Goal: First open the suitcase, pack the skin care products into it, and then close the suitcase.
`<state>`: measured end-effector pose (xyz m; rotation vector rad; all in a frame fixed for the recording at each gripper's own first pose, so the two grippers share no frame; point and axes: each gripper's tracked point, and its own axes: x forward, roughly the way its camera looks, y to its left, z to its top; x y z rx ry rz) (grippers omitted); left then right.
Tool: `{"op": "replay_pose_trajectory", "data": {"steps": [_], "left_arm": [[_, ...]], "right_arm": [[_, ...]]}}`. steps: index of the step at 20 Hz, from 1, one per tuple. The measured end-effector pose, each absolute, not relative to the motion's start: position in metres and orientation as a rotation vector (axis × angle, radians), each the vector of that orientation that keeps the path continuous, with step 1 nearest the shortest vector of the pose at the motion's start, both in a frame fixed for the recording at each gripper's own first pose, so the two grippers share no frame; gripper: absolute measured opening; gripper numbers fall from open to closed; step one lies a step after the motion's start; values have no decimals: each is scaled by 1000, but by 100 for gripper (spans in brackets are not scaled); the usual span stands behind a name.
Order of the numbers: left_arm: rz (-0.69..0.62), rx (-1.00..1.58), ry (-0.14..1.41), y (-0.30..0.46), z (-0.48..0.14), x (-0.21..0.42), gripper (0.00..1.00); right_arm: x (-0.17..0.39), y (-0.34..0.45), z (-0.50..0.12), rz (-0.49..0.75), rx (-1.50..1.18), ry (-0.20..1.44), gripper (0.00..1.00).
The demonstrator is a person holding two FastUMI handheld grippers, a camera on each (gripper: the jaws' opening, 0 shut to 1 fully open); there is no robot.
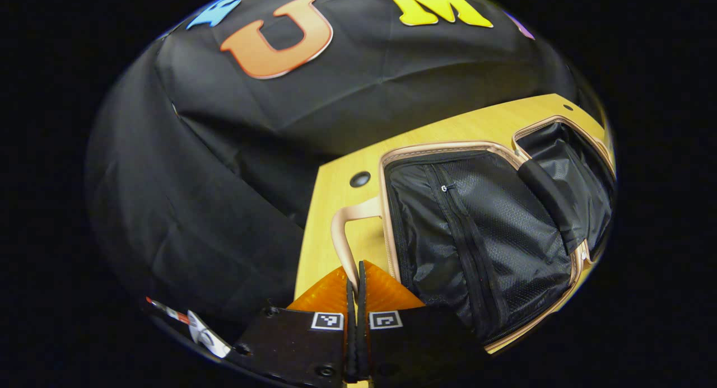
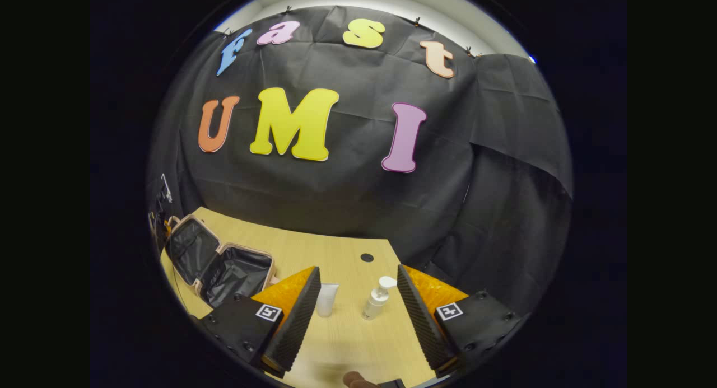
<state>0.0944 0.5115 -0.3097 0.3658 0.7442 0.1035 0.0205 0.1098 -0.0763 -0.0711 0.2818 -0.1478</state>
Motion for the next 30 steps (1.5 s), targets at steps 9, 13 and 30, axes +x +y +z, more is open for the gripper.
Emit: {"op": "replay_pose_trajectory", "data": {"steps": [9, 13, 30], "left_arm": [[27, 179, 774, 514, -357, 88, 8], [107, 205, 756, 530, -340, 77, 48], [-294, 89, 636, 163, -246, 10, 97]], "right_arm": [[6, 113, -90, -135, -99, 332, 81], [2, 106, -98, -121, -104, 337, 81], [12, 34, -130, 74, -77, 345, 81]]}}
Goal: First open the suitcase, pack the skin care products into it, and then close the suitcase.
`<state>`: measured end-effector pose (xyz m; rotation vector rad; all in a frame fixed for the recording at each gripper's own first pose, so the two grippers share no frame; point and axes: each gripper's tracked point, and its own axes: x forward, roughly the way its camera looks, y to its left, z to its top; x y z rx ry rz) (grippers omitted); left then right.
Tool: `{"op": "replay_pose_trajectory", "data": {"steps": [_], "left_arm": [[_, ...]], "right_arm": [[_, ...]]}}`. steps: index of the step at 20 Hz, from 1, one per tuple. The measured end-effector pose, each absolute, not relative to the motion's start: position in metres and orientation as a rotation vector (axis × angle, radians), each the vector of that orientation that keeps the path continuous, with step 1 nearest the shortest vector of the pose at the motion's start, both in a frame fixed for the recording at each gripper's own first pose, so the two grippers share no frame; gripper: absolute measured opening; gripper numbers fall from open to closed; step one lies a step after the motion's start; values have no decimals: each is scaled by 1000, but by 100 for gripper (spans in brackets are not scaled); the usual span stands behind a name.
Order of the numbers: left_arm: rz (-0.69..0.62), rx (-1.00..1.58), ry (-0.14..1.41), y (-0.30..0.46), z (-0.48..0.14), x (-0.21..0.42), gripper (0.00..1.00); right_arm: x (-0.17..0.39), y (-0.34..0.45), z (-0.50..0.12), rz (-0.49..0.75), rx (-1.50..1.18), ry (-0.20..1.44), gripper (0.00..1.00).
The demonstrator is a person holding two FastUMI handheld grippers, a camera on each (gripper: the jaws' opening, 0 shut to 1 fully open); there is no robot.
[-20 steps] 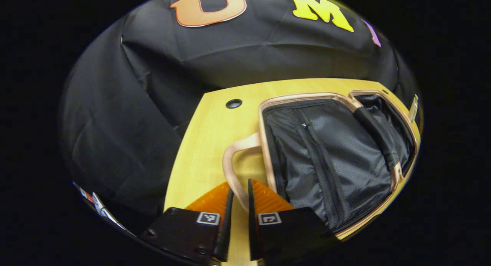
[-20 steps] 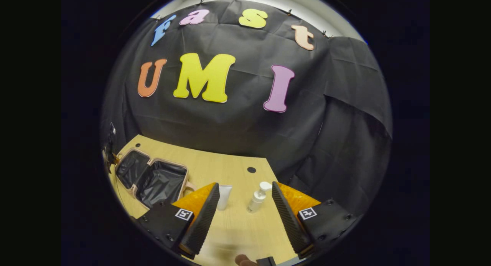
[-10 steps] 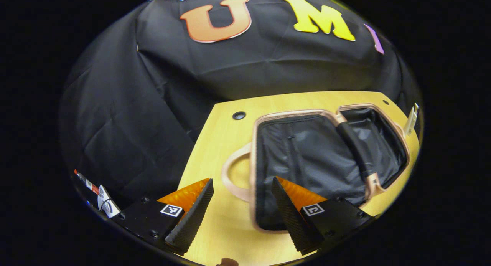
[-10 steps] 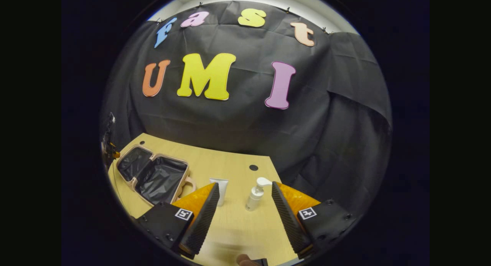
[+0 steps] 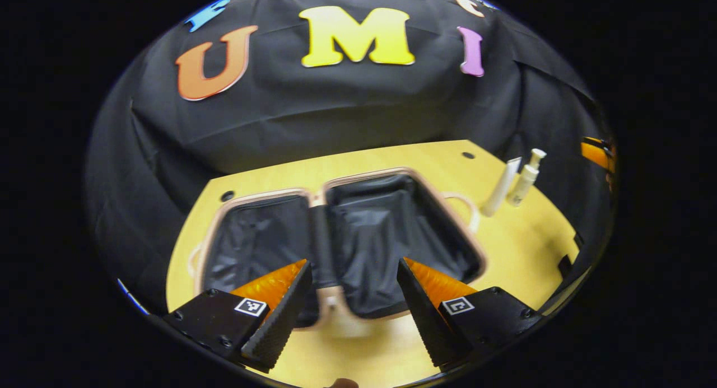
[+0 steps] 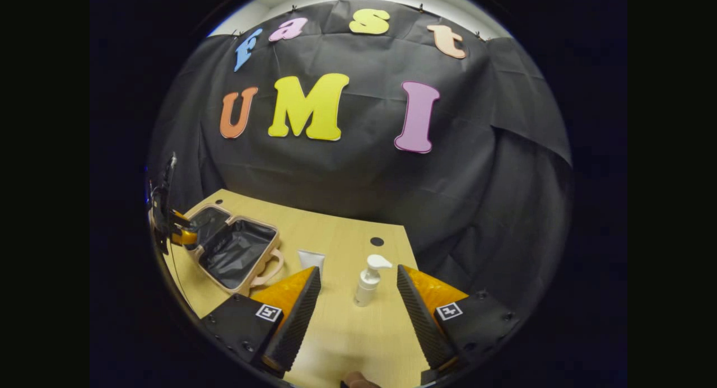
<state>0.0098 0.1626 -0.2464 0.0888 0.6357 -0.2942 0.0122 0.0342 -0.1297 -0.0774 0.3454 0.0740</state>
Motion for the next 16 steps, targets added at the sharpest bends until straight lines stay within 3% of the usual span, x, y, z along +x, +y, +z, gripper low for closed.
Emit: {"op": "replay_pose_trajectory", "data": {"steps": [8, 16], "left_arm": [[-503, -5, 599, -27, -243, 24, 98], [-613, -19, 602, -130, -279, 72, 98]], "right_arm": [[19, -10, -142, 92, -85, 372, 81], [25, -41, -164, 72, -123, 427, 81]]}}
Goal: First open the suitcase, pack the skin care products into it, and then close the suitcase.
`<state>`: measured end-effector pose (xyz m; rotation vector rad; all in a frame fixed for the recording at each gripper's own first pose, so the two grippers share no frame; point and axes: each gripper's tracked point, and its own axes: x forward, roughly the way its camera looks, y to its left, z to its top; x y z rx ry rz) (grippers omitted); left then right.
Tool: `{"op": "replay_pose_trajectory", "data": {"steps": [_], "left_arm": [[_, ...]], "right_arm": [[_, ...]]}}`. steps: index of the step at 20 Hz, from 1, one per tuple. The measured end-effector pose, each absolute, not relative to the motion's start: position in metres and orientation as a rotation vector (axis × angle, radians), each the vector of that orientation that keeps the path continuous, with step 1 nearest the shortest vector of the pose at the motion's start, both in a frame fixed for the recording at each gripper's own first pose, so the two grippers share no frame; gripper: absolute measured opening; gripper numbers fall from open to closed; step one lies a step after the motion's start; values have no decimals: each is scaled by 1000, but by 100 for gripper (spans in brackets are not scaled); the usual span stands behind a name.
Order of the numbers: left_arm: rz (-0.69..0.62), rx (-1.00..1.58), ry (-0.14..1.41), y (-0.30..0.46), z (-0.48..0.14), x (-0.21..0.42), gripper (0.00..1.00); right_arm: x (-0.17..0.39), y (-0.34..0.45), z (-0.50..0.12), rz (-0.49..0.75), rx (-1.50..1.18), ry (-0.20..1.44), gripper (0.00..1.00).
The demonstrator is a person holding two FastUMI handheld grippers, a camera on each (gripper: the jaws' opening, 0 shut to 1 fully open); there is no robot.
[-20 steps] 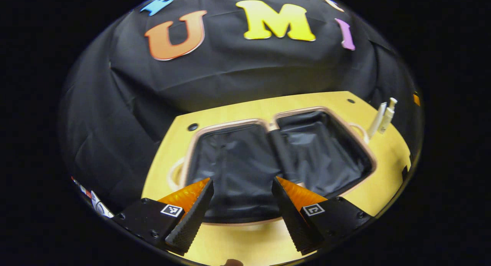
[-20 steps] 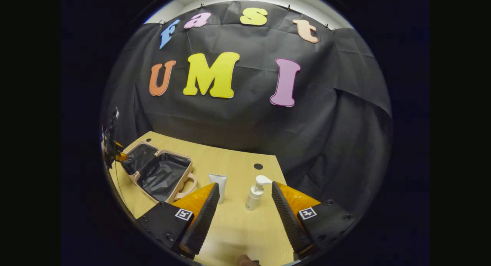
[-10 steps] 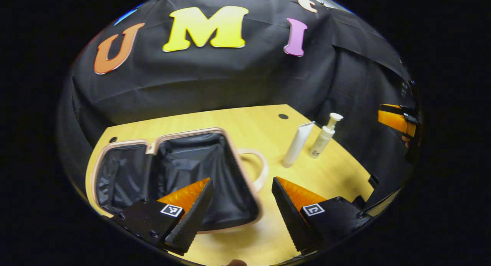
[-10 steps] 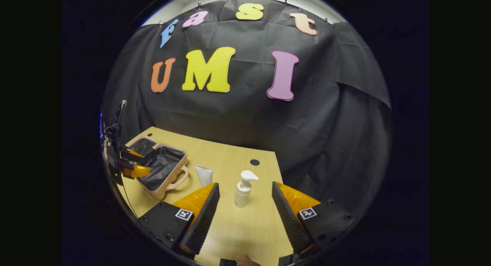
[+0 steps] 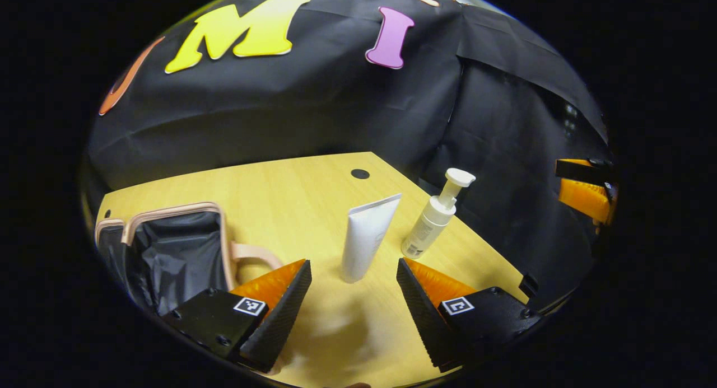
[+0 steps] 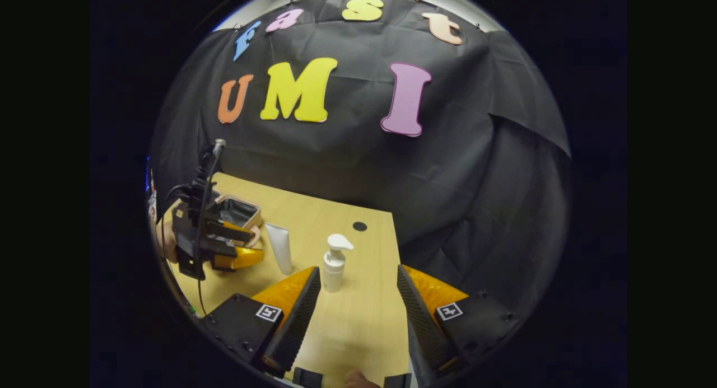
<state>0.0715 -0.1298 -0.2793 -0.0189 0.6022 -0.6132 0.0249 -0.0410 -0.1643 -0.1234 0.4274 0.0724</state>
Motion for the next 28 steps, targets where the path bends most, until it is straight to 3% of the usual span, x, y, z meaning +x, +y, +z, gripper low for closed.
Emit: {"op": "replay_pose_trajectory", "data": {"steps": [7, 11, 12, 13, 14, 16, 24, 28], "left_arm": [[-563, -14, 647, -158, -333, 116, 96], [-566, -16, 687, -168, -346, 123, 82], [-552, 7, 703, -168, -353, 121, 73], [-552, 12, 708, -170, -355, 121, 77], [-544, 16, 702, -172, -356, 122, 64], [-532, 16, 698, -171, -356, 122, 55], [-465, -31, 792, -164, -342, 83, 49], [-336, -65, 830, -135, -312, 50, 49]], "right_arm": [[22, -59, -186, 50, -171, 491, 81], [26, -61, -199, 59, -186, 515, 81], [29, -59, -202, 65, -180, 522, 81], [33, -58, -205, 78, -163, 525, 81], [36, -55, -208, 105, -132, 523, 81], [47, -44, -224, 151, -84, 541, 81], [111, 11, -284, 279, -71, 580, 81], [138, 20, -307, 272, -54, 591, 81]]}}
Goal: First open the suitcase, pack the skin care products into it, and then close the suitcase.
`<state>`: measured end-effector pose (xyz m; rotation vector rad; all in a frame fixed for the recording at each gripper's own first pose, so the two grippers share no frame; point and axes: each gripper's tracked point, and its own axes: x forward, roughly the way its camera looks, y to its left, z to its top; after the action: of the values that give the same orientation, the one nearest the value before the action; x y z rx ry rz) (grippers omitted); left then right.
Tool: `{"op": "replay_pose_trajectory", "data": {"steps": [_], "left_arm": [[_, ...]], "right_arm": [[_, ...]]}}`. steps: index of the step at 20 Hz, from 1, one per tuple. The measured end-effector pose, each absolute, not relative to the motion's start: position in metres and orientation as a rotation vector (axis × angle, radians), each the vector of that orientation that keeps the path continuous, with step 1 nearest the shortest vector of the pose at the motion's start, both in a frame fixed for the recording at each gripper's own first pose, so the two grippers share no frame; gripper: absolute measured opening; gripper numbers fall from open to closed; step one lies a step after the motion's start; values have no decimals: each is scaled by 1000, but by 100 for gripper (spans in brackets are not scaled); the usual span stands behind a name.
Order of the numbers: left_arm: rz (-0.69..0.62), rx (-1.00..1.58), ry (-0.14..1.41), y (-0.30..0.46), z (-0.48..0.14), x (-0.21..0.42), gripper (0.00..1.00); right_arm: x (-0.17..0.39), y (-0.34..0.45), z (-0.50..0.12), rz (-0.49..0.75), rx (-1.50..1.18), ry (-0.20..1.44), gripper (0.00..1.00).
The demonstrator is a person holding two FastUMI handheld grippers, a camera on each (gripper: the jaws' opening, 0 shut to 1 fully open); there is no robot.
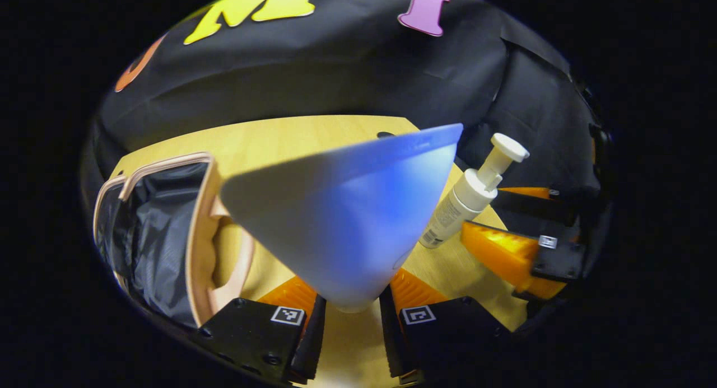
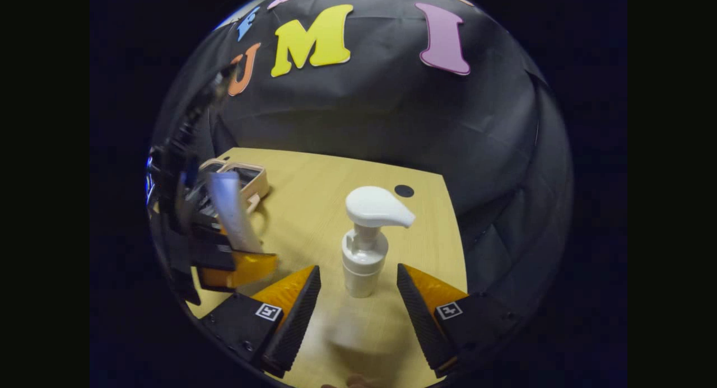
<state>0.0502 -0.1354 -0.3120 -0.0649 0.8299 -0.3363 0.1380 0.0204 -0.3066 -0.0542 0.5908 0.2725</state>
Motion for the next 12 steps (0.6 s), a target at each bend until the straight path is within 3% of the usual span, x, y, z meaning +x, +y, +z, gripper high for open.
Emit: {"op": "replay_pose_trajectory", "data": {"steps": [5, 9, 12], "left_arm": [[-253, -61, 781, -85, -255, 6, 49], [-179, -53, 762, -21, -224, -16, 49], [-126, -76, 756, 27, -217, -15, 49]], "right_arm": [[166, 21, -332, 205, -8, 615, 77], [168, 20, -344, 126, -8, 642, 51], [159, 17, -341, 76, -4, 653, 49]]}}
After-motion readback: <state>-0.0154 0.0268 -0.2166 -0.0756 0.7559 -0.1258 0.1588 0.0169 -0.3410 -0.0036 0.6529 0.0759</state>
